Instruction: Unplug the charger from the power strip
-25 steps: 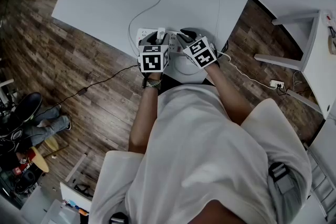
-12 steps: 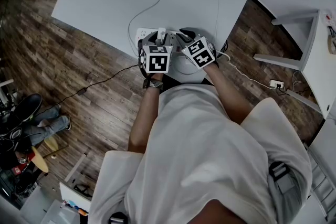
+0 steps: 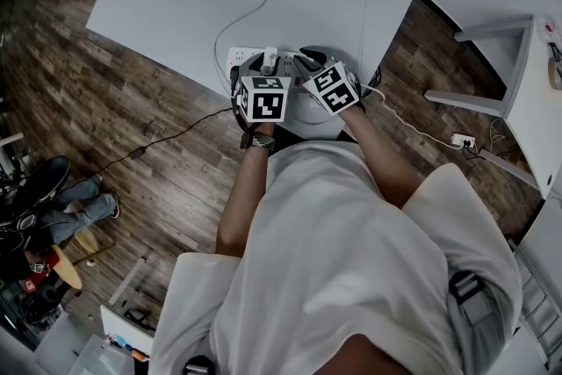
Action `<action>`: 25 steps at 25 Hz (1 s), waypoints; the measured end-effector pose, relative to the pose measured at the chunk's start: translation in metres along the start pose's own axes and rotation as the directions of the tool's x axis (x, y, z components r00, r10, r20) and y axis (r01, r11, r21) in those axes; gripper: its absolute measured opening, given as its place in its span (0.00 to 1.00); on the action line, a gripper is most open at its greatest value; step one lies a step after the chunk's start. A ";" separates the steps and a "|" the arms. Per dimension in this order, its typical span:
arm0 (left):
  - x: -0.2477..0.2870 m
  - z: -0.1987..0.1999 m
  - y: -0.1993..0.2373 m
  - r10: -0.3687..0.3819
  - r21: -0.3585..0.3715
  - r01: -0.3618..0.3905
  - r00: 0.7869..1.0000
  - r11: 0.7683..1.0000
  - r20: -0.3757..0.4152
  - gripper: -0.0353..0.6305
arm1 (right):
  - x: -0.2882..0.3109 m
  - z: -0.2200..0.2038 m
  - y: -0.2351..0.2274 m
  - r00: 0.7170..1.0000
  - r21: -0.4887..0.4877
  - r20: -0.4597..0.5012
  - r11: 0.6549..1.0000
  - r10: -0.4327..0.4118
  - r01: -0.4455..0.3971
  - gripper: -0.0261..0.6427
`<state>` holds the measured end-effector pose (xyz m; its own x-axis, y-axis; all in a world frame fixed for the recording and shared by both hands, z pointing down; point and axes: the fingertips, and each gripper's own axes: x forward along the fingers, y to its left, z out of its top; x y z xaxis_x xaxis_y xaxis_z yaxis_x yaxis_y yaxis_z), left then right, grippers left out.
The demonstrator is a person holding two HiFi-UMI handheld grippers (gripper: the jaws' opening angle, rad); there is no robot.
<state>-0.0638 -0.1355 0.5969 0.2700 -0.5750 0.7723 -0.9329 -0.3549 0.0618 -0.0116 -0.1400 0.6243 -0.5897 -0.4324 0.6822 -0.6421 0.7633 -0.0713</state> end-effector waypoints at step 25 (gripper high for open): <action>-0.018 0.022 0.002 -0.034 -0.099 0.042 0.996 0.994 0.077 0.27 | -0.001 0.000 0.001 1.000 0.005 0.013 1.000 -0.006 0.006 0.14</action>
<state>-0.0652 -0.1421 0.5698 0.3194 -0.6176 0.7187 -0.9397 -0.3040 0.1563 -0.0113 -0.1384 0.6236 -0.5924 -0.4431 0.6729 -0.6481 0.7582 -0.0713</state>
